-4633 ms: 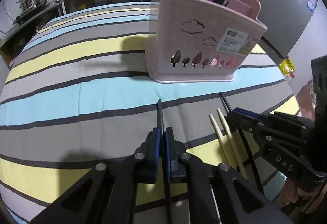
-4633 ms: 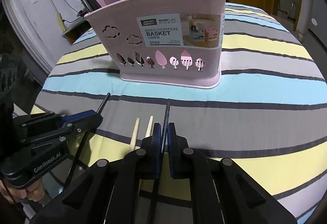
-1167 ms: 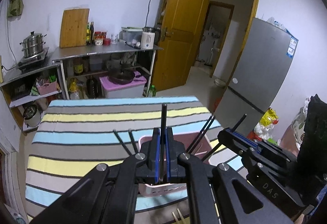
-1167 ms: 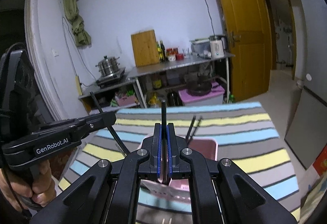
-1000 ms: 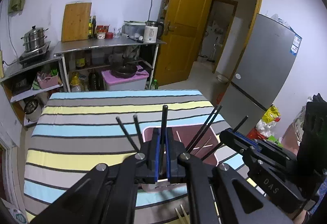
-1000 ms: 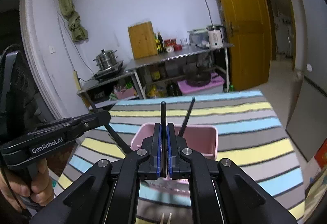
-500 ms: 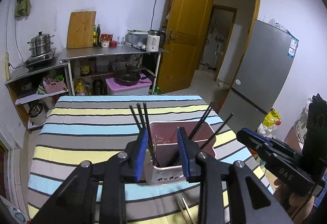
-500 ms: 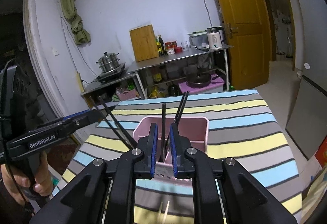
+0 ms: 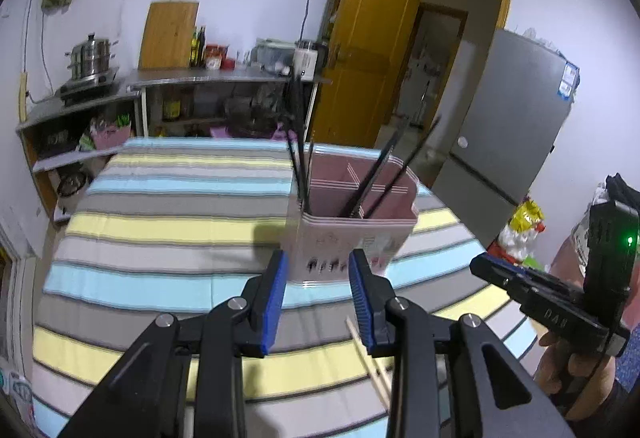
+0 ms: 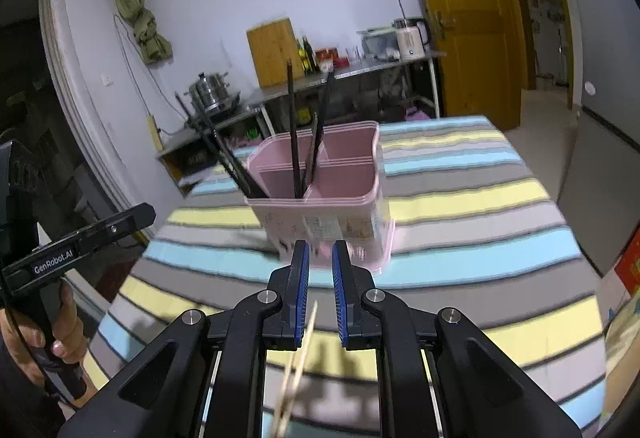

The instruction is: Organize utensils

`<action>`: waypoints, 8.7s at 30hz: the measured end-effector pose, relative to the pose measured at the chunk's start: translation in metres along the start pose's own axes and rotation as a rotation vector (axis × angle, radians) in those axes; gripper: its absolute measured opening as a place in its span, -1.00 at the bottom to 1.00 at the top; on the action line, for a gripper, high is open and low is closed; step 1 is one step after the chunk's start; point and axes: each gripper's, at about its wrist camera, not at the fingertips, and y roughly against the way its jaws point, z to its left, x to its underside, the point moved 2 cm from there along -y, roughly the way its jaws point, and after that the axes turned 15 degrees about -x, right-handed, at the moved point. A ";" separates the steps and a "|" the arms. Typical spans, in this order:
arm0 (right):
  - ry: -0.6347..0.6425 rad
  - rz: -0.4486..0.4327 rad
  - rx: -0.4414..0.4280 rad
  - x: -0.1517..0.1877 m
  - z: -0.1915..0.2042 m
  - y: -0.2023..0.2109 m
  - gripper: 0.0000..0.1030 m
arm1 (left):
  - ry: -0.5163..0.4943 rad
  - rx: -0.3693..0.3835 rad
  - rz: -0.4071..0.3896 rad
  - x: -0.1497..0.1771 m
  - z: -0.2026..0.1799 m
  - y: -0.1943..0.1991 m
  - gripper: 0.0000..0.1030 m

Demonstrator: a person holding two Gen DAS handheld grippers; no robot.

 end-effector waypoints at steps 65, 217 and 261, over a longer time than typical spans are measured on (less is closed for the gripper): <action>-0.154 0.213 0.079 0.101 -0.049 -0.027 -0.87 | -0.191 -0.044 0.300 0.099 -0.047 -0.088 -0.88; 0.086 -0.045 0.000 -0.090 0.019 -0.052 -0.74 | -0.088 0.011 0.035 -0.073 -0.040 -0.059 -0.54; 0.127 -0.019 0.040 0.052 0.049 0.022 -0.54 | -0.021 -0.071 -0.034 0.073 -0.024 0.031 -0.27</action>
